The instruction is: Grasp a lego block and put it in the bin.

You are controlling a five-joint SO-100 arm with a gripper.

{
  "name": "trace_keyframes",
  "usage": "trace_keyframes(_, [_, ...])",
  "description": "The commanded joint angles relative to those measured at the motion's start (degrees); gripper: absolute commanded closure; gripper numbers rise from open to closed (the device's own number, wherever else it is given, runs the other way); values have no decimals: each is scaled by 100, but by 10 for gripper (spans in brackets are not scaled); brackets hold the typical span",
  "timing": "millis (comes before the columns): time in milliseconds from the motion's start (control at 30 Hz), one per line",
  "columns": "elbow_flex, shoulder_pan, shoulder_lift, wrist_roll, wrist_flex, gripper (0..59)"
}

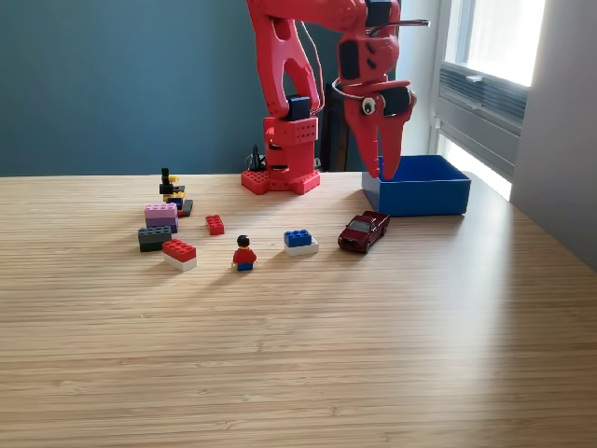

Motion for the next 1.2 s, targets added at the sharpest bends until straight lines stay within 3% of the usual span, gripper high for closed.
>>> trace_keyframes(33, [97, 448, 316, -220, -272, 489])
trace_keyframes(500, [633, 1811, 316, -686, -1283, 465])
trace_keyframes(800, [624, 2215, 316, -1081, -1301, 422])
trace_keyframes(933, [615, 2505, 316, -1274, -1301, 370])
trace_keyframes(1200, [633, 3472, 316, -2162, -1283, 319])
